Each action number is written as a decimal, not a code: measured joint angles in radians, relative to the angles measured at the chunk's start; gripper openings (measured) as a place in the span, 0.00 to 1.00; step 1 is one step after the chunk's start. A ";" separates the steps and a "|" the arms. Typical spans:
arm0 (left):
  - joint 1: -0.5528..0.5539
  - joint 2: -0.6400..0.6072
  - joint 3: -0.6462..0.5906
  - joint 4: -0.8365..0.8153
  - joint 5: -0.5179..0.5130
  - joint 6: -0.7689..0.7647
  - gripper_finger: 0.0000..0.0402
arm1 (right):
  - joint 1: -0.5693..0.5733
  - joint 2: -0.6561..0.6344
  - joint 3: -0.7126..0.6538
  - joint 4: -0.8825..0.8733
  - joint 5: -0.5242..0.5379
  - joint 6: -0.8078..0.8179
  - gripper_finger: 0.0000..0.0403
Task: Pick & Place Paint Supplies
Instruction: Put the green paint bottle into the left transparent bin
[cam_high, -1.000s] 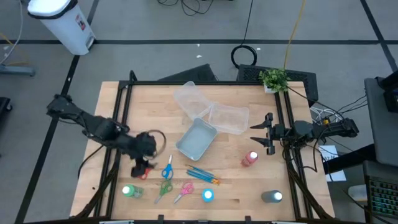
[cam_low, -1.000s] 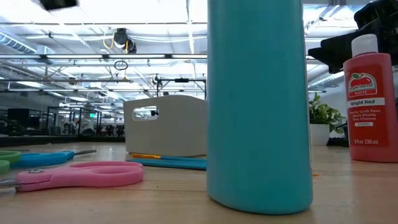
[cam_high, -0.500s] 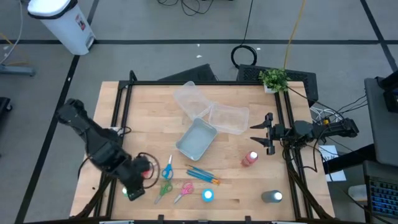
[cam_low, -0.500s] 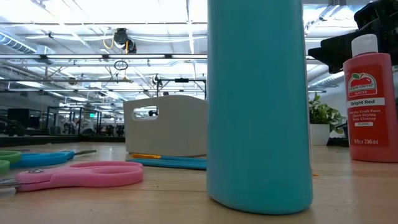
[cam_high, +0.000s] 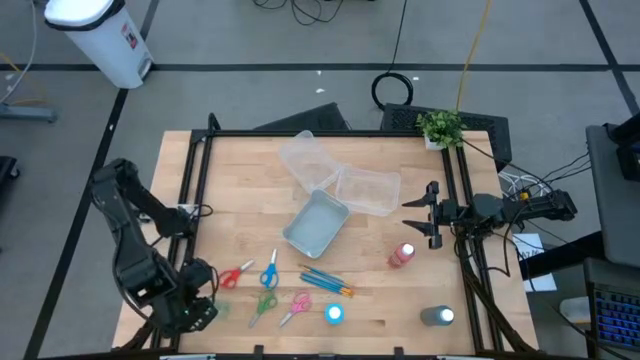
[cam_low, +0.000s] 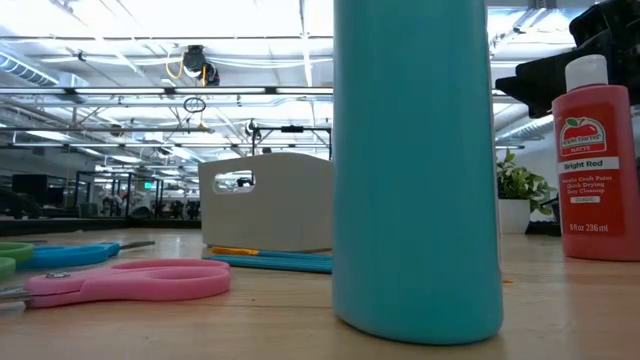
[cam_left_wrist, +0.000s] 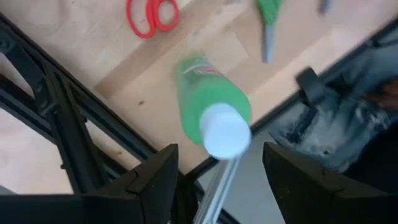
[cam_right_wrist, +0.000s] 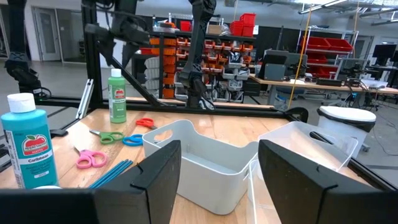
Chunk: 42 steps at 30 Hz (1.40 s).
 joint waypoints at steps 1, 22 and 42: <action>-0.008 0.000 -0.015 0.000 0.000 -0.016 0.60 | 0.000 0.000 0.000 0.000 0.000 0.000 0.52; -0.037 0.000 -0.074 0.021 -0.127 0.027 0.60 | 0.000 0.000 0.000 0.000 0.000 0.000 0.52; -0.036 0.025 -0.075 0.063 -0.104 0.113 0.60 | 0.000 0.000 0.000 0.000 0.000 0.000 0.52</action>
